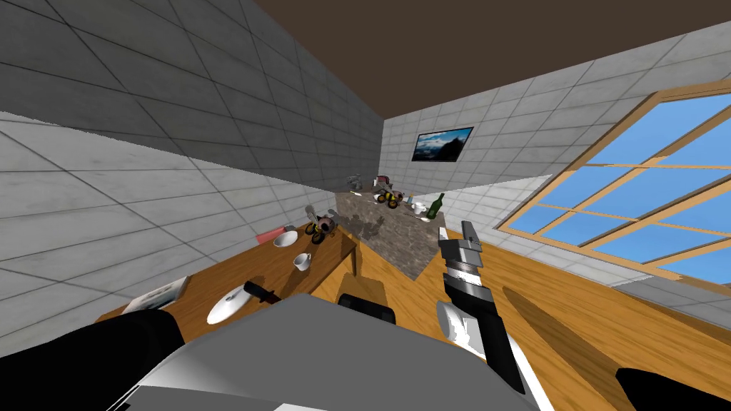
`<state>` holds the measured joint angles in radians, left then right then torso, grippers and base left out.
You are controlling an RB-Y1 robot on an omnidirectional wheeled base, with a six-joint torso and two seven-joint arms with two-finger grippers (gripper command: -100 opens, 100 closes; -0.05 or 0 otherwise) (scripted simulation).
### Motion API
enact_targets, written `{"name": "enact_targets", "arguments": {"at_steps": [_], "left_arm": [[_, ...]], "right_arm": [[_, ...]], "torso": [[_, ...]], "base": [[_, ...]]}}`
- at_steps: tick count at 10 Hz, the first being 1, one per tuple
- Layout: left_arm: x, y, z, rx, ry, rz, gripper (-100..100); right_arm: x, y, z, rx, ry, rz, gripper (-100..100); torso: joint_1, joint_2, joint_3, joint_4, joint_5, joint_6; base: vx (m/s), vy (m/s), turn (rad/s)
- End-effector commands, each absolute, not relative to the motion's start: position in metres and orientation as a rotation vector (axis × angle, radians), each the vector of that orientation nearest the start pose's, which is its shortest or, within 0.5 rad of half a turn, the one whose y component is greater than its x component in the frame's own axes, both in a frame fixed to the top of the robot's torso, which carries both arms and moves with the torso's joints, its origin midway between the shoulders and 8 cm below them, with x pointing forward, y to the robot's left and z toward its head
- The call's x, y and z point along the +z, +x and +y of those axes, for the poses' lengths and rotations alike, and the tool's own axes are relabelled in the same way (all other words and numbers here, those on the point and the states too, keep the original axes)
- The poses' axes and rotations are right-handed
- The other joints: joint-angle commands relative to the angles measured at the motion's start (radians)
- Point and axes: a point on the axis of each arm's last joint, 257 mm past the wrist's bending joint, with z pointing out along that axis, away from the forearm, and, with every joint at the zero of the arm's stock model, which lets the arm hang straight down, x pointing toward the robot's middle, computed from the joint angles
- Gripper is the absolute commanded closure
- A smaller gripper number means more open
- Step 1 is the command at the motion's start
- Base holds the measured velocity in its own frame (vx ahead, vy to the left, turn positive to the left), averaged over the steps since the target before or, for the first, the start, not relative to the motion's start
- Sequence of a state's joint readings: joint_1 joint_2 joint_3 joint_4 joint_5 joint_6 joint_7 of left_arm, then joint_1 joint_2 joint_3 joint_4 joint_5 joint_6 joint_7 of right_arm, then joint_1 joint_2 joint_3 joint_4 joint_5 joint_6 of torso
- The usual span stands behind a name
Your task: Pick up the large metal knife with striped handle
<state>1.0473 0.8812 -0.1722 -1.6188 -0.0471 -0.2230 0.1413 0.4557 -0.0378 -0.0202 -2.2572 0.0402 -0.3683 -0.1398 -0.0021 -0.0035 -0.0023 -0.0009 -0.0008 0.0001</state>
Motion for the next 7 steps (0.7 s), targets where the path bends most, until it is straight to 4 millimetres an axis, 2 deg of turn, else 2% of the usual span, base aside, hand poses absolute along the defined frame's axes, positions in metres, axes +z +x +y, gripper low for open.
{"name": "enact_targets", "arguments": {"at_steps": [1,2,5,6,7], "left_arm": [[-0.453,0.042,0.467,-0.359,-1.155,2.296,-100],[-0.45,0.031,0.487,-0.307,-1.129,2.33,-100],[-0.444,0.018,0.517,-0.231,-1.092,2.372,-100],[-0.445,0.019,0.51,-0.25,-1.101,2.363,-100],[-0.445,0.019,0.512,-0.248,-1.099,2.364,0]], "right_arm": [[0.003,0.373,-0.28,1.367,0.759,0.701,0],[0.003,0.373,-0.28,1.367,0.759,0.701,0],[0.003,0.373,-0.28,1.367,0.759,0.701,0],[0.003,0.373,-0.28,1.367,0.759,0.701,0],[0.003,0.373,-0.28,1.367,0.759,0.701,0]], "torso": [[0.0,0.0,0.0,0.0,0.0,0.0],[0.0,0.0,0.0,0.0,0.0,0.0],[0.003,-0.003,-0.001,-0.001,0.001,0.0],[0.004,-0.002,-0.001,0.0,0.001,0.0],[0.003,0.001,0.001,0.0,0.001,0.0]], "base": [[0.065,-0.021,-0.093],[0.089,-0.011,-0.159],[0.103,0.022,-0.083],[0.035,0.022,-0.022],[0.008,0.004,0.002]]}}
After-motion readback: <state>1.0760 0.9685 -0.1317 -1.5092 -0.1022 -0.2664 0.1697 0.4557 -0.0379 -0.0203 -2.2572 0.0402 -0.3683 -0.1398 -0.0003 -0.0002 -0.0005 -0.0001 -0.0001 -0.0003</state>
